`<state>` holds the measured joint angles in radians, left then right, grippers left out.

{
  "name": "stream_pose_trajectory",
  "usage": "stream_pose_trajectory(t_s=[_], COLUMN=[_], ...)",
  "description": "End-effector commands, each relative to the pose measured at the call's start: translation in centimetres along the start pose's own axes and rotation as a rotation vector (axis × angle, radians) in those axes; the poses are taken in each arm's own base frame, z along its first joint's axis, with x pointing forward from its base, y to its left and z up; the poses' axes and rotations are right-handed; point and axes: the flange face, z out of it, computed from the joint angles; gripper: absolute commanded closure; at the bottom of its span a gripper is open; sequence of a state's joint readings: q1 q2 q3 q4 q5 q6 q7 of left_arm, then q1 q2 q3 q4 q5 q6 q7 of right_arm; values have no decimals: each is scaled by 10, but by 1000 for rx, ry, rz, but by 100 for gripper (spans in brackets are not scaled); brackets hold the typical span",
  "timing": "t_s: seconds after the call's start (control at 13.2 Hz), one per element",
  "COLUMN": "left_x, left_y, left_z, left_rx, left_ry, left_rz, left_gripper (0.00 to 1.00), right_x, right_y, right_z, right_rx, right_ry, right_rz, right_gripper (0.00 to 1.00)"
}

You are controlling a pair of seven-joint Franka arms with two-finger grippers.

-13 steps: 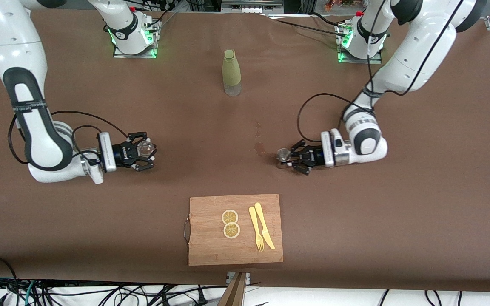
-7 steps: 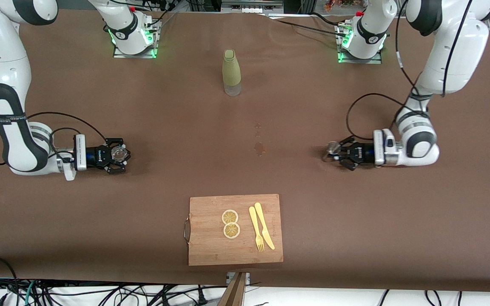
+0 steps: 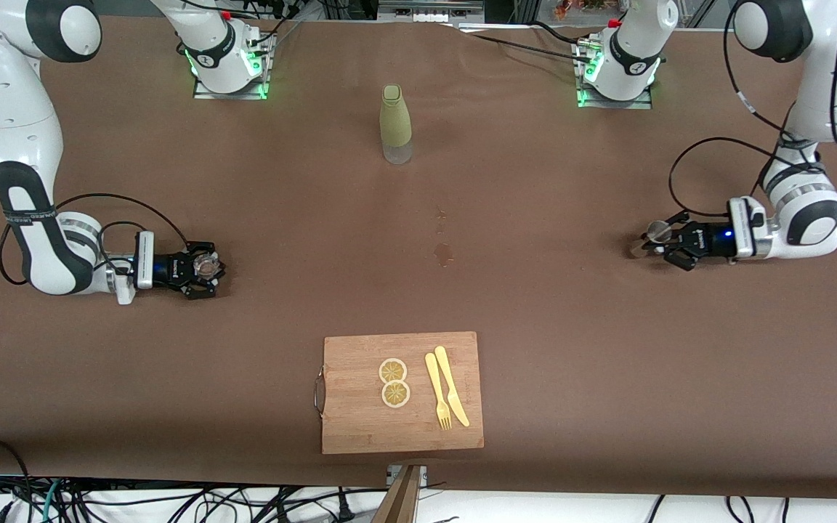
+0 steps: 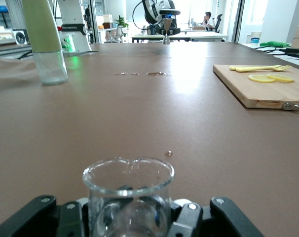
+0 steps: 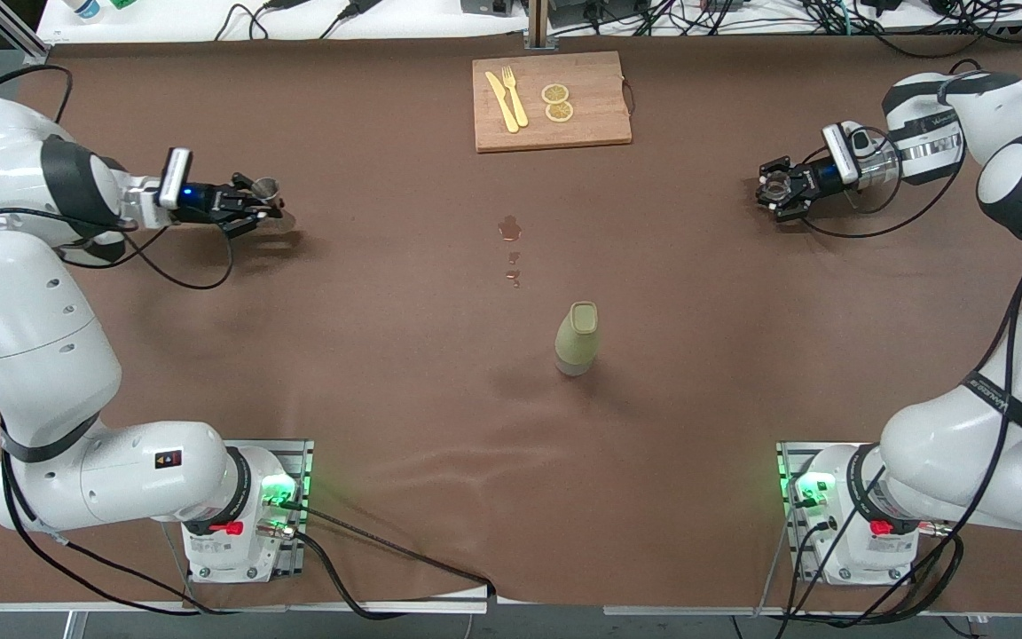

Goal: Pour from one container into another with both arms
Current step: 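Set down the cup with the right gripper while the left gripper releases the jigger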

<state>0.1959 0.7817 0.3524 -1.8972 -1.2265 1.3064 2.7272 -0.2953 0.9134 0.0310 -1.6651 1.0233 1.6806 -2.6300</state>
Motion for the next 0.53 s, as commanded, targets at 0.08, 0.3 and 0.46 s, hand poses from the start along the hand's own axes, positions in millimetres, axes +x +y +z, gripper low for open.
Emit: stream_pose_trajectory(t_s=[0.08,0.3,0.46], left_x=[-24,-46,-58], left_y=[21,21,18], left_z=[-40,-55,-57], left_rx=[6,-9,-16], left_ry=[46,65,73], left_rz=[74,105,129], left_gripper=[100,100,100], right_x=[-9,-12,-17], right_y=[-2,-6,-13], right_z=[0,-18,-40], right_rx=[-44,-69,-81], right_ry=[25,17,-16], right_rz=[-36,-28,-4], right_gripper=[36,0,0])
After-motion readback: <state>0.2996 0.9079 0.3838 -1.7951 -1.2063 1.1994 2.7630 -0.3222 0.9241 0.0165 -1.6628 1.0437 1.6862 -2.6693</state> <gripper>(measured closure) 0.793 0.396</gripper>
